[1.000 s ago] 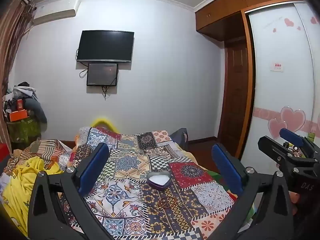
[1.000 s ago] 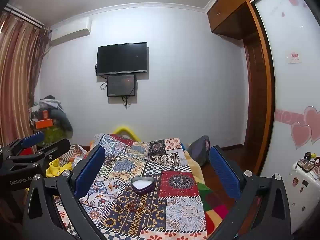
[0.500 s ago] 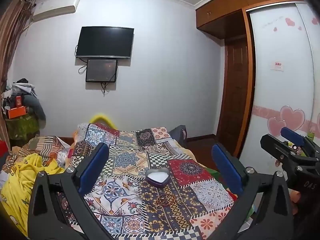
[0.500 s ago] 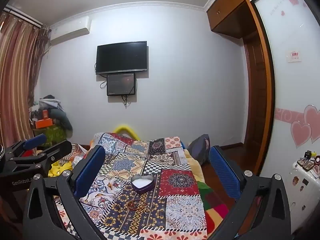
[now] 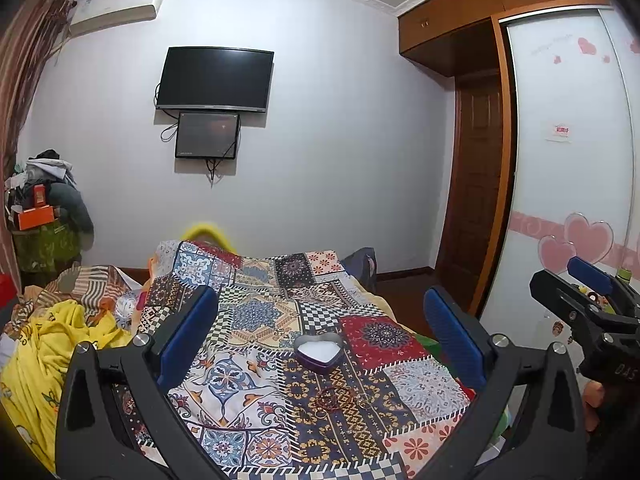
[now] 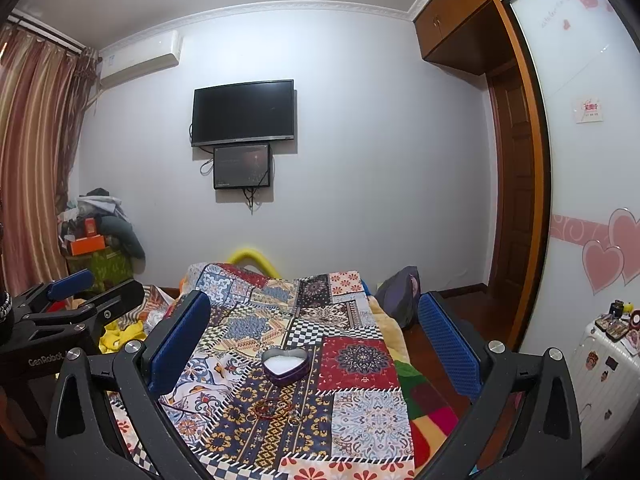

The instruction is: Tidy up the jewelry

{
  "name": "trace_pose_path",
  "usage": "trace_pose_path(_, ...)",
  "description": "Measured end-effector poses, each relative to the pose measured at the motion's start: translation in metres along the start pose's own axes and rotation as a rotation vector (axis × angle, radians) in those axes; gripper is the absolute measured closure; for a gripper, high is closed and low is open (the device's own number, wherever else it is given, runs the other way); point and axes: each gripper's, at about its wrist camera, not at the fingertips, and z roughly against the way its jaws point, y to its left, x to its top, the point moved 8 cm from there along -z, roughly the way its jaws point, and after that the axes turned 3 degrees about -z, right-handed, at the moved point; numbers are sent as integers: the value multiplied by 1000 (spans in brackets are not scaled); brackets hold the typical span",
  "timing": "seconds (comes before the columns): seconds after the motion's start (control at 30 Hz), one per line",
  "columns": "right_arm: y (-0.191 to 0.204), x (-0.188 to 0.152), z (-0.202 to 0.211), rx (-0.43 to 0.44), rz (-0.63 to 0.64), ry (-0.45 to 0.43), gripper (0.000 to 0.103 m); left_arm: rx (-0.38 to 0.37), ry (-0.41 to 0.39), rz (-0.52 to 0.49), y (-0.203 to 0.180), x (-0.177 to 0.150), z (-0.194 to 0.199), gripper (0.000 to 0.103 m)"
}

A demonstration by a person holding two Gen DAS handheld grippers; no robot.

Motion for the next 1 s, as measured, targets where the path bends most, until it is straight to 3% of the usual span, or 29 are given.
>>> trace_pose_path(1.0, 4, 2, 1, 7, -4, 15, 0, 8, 10, 5, 4, -1, 0, 0)
